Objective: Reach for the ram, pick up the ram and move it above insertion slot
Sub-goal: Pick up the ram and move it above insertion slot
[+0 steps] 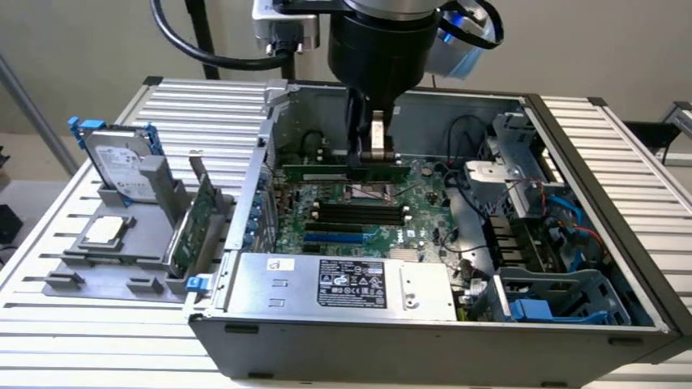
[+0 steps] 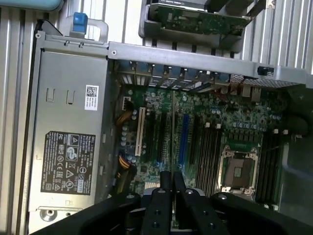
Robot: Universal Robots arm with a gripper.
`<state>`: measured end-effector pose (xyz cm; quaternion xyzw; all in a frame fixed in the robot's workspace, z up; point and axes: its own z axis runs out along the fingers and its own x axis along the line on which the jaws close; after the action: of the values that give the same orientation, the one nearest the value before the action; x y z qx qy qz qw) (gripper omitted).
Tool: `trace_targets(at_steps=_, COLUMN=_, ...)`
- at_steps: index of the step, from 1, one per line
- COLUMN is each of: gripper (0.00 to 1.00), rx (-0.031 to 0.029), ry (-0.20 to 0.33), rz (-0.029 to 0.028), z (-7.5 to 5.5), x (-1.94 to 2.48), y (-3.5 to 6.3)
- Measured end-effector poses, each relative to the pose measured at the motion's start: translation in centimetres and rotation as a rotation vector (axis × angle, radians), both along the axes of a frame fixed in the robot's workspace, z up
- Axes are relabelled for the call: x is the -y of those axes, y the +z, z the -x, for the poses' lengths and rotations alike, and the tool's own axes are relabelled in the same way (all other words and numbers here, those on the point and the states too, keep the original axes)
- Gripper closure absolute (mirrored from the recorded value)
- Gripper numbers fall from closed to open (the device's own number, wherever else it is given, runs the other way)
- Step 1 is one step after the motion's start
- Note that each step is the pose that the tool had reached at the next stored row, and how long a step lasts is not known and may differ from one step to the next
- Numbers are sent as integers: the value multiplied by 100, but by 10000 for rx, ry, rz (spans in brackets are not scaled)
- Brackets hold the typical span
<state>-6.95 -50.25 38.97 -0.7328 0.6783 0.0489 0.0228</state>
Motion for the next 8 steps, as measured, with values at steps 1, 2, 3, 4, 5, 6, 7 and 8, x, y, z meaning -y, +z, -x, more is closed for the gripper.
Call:
trace_targets(at_steps=1, gripper=87, rx=0, ry=-1, rz=1, z=-12, x=-23, y=-1)
trace_targets(at_steps=2, gripper=87, rx=0, ry=-6, rz=3, z=-17, x=-47, y=-2)
trace_targets(at_steps=3, gripper=87, rx=1, ry=-8, rz=4, z=-22, x=-73, y=-3)
trace_targets(at_steps=4, gripper=87, rx=1, ry=-11, rz=5, z=-25, x=-102, y=-4)
trace_targets(at_steps=5, gripper=87, rx=1, ry=-15, rz=7, z=-27, x=-128, y=-5)
trace_targets(at_steps=6, gripper=87, rx=1, ry=-18, rz=7, z=-30, x=-155, y=-6)
trace_targets(at_steps=7, gripper=87, rx=1, ry=-22, rz=8, z=-32, x=-180, y=-7)
trace_targets(at_steps=8, gripper=87, rx=1, ry=-29, rz=8, z=-35, x=-203, y=-8)
